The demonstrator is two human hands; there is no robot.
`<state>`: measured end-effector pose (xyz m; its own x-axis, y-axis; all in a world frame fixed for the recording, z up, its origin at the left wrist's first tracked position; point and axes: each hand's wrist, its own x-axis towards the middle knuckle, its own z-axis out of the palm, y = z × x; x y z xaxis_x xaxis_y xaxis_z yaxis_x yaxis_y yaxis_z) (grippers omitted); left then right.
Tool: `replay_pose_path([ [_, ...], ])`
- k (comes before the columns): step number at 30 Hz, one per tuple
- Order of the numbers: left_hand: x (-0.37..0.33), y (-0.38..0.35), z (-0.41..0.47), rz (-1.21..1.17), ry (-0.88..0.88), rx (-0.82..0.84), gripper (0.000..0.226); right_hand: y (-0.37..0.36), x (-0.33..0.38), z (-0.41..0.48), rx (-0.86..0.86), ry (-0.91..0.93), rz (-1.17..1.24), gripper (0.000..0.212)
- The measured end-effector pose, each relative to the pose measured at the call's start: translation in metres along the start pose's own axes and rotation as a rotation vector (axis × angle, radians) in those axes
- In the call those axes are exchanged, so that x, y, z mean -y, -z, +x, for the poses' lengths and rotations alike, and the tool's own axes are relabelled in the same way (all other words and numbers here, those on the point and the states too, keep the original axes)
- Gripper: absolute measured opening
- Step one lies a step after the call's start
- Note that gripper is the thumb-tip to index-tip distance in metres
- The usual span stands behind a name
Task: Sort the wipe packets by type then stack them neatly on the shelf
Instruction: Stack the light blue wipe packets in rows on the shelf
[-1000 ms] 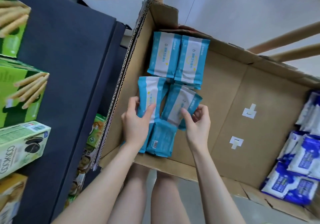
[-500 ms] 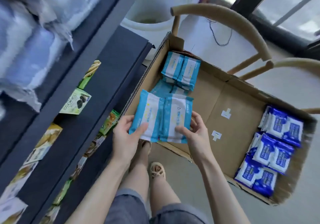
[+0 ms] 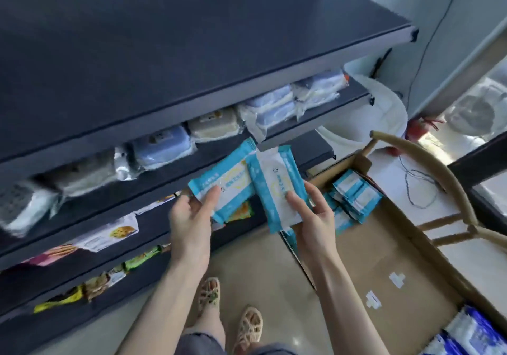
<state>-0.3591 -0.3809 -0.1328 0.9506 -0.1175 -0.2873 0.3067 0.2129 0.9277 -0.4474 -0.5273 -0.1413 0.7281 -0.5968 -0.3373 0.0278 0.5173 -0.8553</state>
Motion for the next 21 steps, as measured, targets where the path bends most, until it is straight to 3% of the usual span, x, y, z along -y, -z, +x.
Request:
replay_pose_path([
  [5, -0.075, 0.057, -0.003, -0.072, -0.221, -0.131, 0.023, -0.081, 0.016, -0.004, 0.28, 0.004, -0.044, 0.05],
  [11, -0.143, 0.142, 0.004, -0.068, -0.388, -0.353, 0.009, -0.182, 0.014, -0.019, 0.505, 0.114, -0.189, 0.046],
  [15, -0.174, 0.204, 0.009, -0.075, -0.463, -0.446, 0.007, -0.249, -0.004, -0.036, 0.561, 0.137, -0.21, 0.038],
  [21, -0.209, 0.302, 0.037, 0.041, -0.505, -0.504, 0.011, -0.341, -0.042, -0.065, 0.488, 0.229, -0.227, 0.035],
])
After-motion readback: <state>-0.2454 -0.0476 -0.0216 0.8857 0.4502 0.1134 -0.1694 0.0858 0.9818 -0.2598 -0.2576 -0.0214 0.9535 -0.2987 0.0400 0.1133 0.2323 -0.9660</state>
